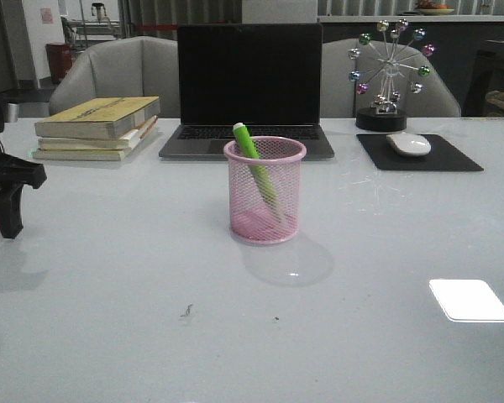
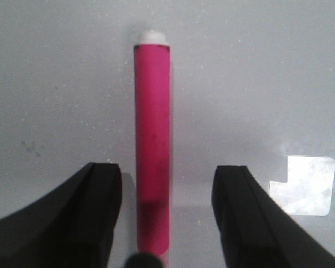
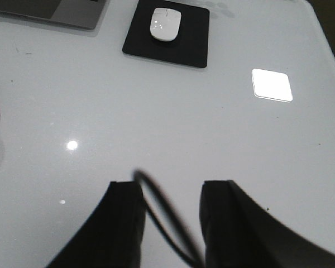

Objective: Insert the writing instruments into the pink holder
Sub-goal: 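Lower the left gripper onto the pink highlighter and close it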

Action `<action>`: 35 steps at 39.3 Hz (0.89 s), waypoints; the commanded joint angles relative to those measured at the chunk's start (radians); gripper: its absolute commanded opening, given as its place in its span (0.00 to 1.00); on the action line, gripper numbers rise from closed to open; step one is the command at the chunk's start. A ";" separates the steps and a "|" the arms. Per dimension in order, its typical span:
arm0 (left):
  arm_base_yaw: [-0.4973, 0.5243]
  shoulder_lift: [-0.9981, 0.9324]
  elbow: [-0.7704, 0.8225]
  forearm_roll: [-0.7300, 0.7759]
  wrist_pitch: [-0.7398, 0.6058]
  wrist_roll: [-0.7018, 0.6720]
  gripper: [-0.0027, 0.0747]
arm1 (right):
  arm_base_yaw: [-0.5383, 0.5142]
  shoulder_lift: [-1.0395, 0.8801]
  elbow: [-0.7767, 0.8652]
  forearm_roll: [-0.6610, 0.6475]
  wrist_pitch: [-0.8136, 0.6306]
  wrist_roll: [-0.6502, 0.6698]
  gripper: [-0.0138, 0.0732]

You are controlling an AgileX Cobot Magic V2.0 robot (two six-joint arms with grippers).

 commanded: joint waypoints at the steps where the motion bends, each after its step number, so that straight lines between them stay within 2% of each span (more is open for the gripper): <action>1: 0.003 -0.045 -0.029 -0.001 -0.019 -0.007 0.59 | -0.008 -0.005 -0.027 -0.016 -0.074 -0.010 0.59; 10: 0.003 -0.040 -0.029 -0.003 -0.019 -0.007 0.58 | -0.008 -0.005 -0.027 -0.016 -0.074 -0.010 0.59; 20: 0.003 -0.040 -0.029 -0.003 0.043 -0.007 0.37 | -0.008 -0.005 -0.027 -0.016 -0.074 -0.010 0.59; 26: 0.003 -0.040 -0.029 -0.003 0.073 -0.007 0.30 | -0.008 -0.005 -0.027 -0.016 -0.074 -0.010 0.59; 33: 0.003 -0.040 -0.029 -0.003 0.085 -0.007 0.16 | -0.008 -0.005 -0.027 -0.016 -0.074 -0.010 0.59; 35: 0.003 -0.040 -0.029 -0.003 0.081 -0.007 0.16 | -0.008 -0.005 -0.027 -0.016 -0.074 -0.010 0.59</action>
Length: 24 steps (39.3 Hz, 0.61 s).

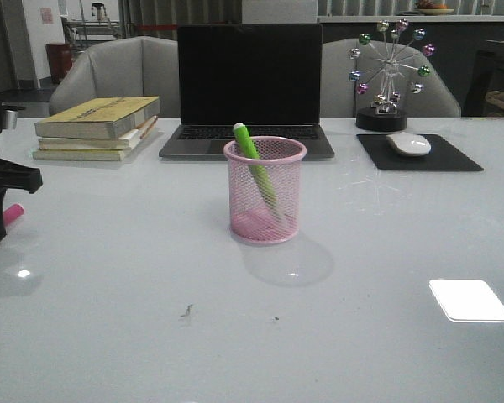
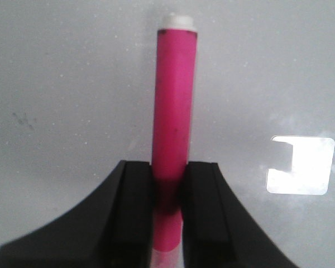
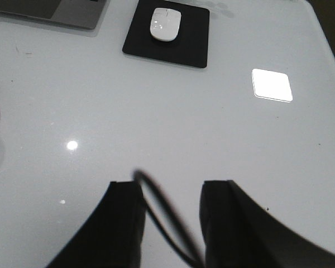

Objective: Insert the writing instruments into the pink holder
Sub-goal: 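Lower the left gripper onto the pink highlighter and close it, then lift the pink highlighter and carry it above the holder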

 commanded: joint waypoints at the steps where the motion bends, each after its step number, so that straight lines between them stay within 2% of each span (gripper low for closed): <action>1: 0.003 -0.044 -0.021 0.000 0.006 -0.007 0.16 | -0.008 -0.005 -0.027 -0.016 -0.074 -0.010 0.59; 7: 0.001 -0.048 -0.029 -0.007 -0.012 0.018 0.16 | -0.008 -0.005 -0.027 -0.016 -0.074 -0.010 0.59; 13: -0.013 -0.074 -0.079 -0.075 -0.014 0.072 0.16 | -0.008 -0.005 -0.027 -0.016 -0.074 -0.010 0.59; 24: -0.071 -0.159 -0.293 -0.207 -0.052 0.150 0.16 | -0.008 -0.005 -0.027 -0.016 -0.074 -0.010 0.59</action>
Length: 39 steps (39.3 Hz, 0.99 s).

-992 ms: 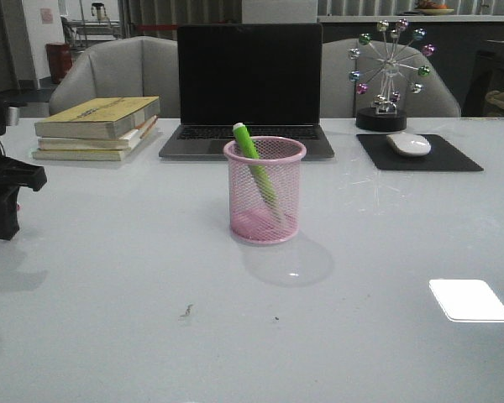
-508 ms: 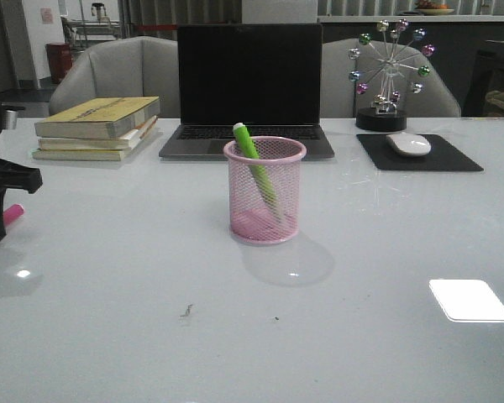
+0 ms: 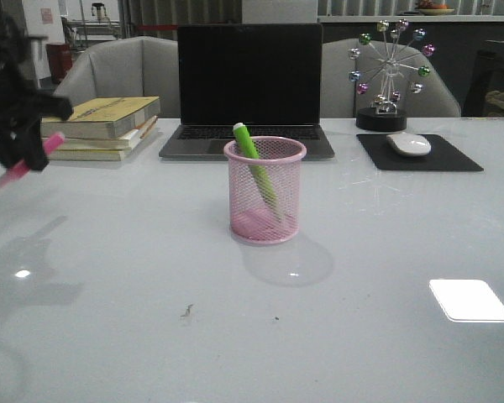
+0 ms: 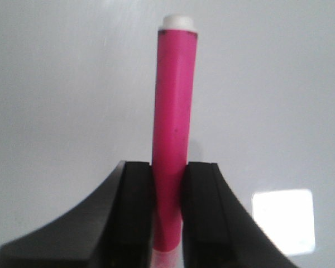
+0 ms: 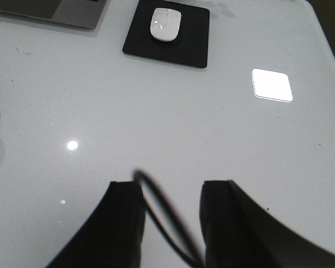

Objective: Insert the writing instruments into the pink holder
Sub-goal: 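Lift the pink highlighter and carry it above the holder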

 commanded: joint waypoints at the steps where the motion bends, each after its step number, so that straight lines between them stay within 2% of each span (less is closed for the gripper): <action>1: -0.029 -0.100 -0.112 -0.093 -0.065 0.047 0.16 | -0.008 -0.005 -0.027 -0.016 -0.074 -0.010 0.59; 10: -0.104 -0.131 -0.263 -0.414 -0.194 0.233 0.16 | -0.008 -0.005 -0.027 -0.016 -0.074 -0.010 0.59; 16: -0.169 -0.131 -0.284 -0.674 -0.291 0.412 0.16 | -0.008 -0.005 -0.027 -0.016 -0.074 -0.010 0.59; 25: -0.290 -0.131 -0.284 -1.015 -0.370 0.886 0.16 | -0.008 -0.005 -0.027 -0.016 -0.074 -0.010 0.59; 31: -0.351 -0.118 -0.282 -1.223 -0.370 1.125 0.16 | -0.008 -0.005 -0.027 -0.016 -0.074 -0.010 0.59; 39: -0.384 -0.076 -0.266 -1.565 -0.422 1.405 0.16 | -0.008 -0.005 -0.027 -0.016 -0.074 -0.010 0.59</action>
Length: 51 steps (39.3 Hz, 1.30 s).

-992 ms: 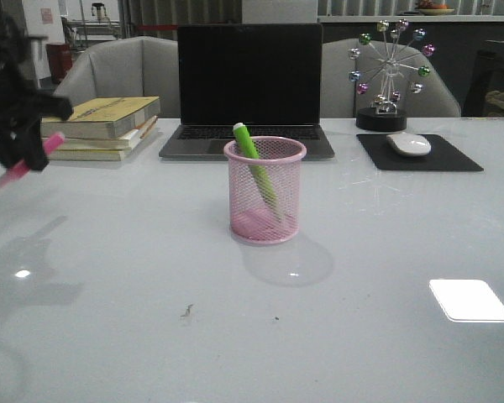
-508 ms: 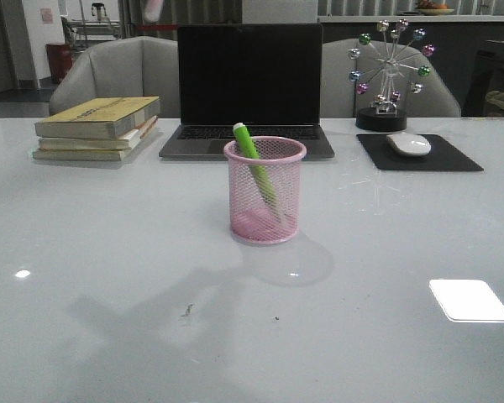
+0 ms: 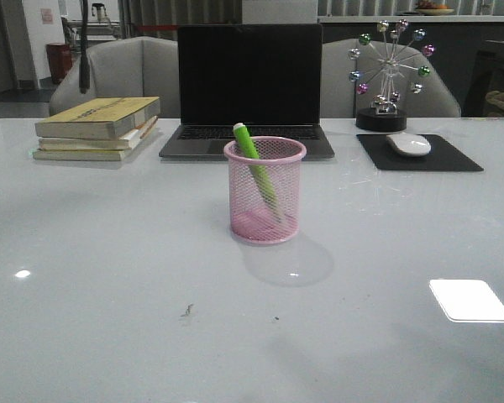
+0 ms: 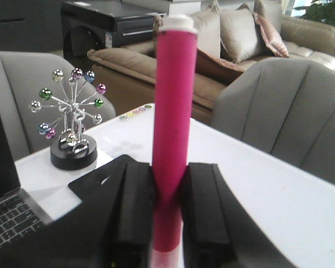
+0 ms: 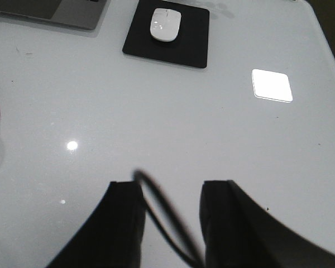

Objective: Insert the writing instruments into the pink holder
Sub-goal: 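Lift the pink highlighter and carry it above the holder, then lower the pink highlighter into the holder and release it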

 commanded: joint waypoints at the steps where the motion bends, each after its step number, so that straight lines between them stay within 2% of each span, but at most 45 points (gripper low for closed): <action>1: -0.016 -0.039 -0.014 -0.229 -0.074 0.151 0.16 | -0.008 -0.005 -0.027 -0.016 -0.074 -0.010 0.59; 6: -0.024 -0.039 0.045 -0.382 -0.123 0.327 0.16 | -0.008 -0.005 -0.027 -0.016 -0.074 -0.010 0.59; 15: -0.025 -0.036 0.164 -0.390 -0.157 0.413 0.16 | -0.008 -0.005 -0.027 -0.016 -0.074 -0.010 0.59; 37: -0.025 -0.033 0.217 -0.390 -0.153 0.421 0.16 | -0.008 -0.005 -0.027 -0.016 -0.074 -0.010 0.59; 51: -0.025 -0.033 0.316 -0.390 -0.118 0.421 0.16 | -0.008 -0.005 -0.027 -0.016 -0.074 -0.010 0.59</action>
